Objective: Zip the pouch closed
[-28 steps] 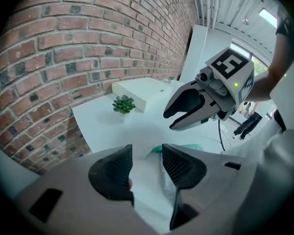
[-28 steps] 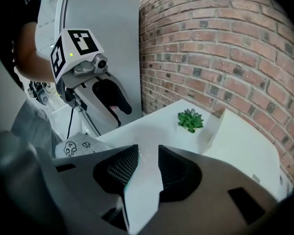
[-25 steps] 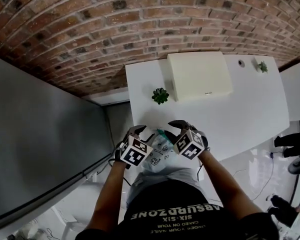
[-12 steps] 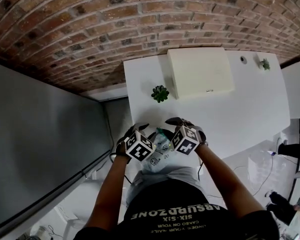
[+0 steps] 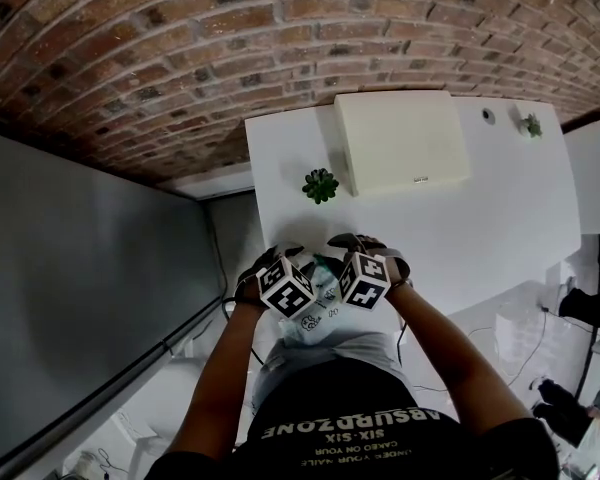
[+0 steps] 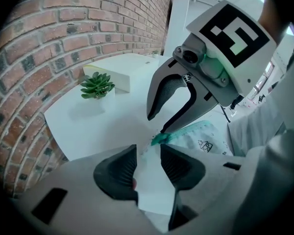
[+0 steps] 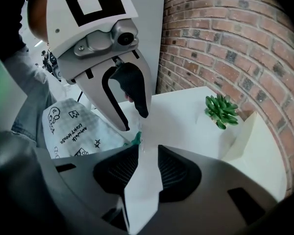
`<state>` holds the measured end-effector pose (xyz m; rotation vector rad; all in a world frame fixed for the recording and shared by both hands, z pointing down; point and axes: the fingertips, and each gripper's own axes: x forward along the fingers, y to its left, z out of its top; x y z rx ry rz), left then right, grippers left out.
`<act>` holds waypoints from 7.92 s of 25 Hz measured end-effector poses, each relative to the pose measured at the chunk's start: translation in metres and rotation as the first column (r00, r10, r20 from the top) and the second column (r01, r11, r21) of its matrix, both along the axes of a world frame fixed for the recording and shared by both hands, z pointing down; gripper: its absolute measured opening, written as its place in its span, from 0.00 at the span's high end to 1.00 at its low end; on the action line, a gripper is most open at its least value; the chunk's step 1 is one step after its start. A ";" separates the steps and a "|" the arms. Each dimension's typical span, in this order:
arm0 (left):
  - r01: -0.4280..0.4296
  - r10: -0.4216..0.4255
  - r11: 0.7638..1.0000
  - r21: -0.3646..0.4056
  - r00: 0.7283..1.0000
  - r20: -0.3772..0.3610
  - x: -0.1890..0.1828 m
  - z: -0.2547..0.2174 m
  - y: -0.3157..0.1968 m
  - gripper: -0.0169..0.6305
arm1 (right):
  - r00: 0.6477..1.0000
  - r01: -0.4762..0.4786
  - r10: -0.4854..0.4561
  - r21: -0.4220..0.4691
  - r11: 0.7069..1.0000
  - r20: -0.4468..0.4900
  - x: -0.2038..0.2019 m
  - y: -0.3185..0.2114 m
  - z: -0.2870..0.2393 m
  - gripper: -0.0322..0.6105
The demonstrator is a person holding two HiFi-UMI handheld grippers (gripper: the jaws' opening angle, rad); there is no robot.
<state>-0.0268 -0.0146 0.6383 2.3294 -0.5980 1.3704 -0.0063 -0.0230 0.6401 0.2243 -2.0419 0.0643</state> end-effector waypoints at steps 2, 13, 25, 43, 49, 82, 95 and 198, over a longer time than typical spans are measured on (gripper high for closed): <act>-0.006 0.006 1.000 -0.001 1.000 0.006 0.002 0.002 -0.001 0.75 | 1.000 0.008 -0.008 0.000 1.000 -0.001 0.000 -0.001 0.001 0.77; -0.041 0.041 0.999 -0.012 0.999 0.035 0.004 0.011 -0.001 0.81 | 0.997 0.075 -0.075 -0.007 0.997 -0.030 -0.003 -0.003 0.006 0.79; -0.032 0.033 0.999 -0.013 0.999 0.042 0.003 0.016 -0.001 0.89 | 0.951 0.293 -0.293 -0.021 0.956 -0.102 -0.010 0.008 0.011 0.86; 0.205 -0.207 0.978 -0.039 0.977 -0.049 -0.001 0.020 -0.011 0.92 | 0.959 0.267 -0.262 0.029 0.963 -0.107 -0.008 0.013 0.016 0.94; 0.190 -0.192 0.981 -0.039 0.980 -0.056 -0.001 0.019 -0.010 0.93 | 0.960 0.261 -0.257 0.024 0.965 -0.109 -0.007 0.012 0.014 0.95; 0.233 -0.235 0.971 -0.047 0.971 -0.044 -0.002 0.020 -0.012 0.93 | 0.930 0.345 -0.347 -0.035 0.938 -0.122 0.002 0.023 0.001 0.95; 0.237 -0.239 0.970 -0.051 0.970 -0.042 -0.003 0.021 -0.012 0.93 | 0.927 0.350 -0.352 -0.041 0.936 -0.132 0.009 0.027 -0.001 0.95; 0.259 -0.259 0.965 -0.043 0.966 -0.003 0.000 0.020 -0.011 0.93 | 0.961 0.236 -0.241 -0.047 0.971 -0.133 0.042 0.062 -0.009 0.95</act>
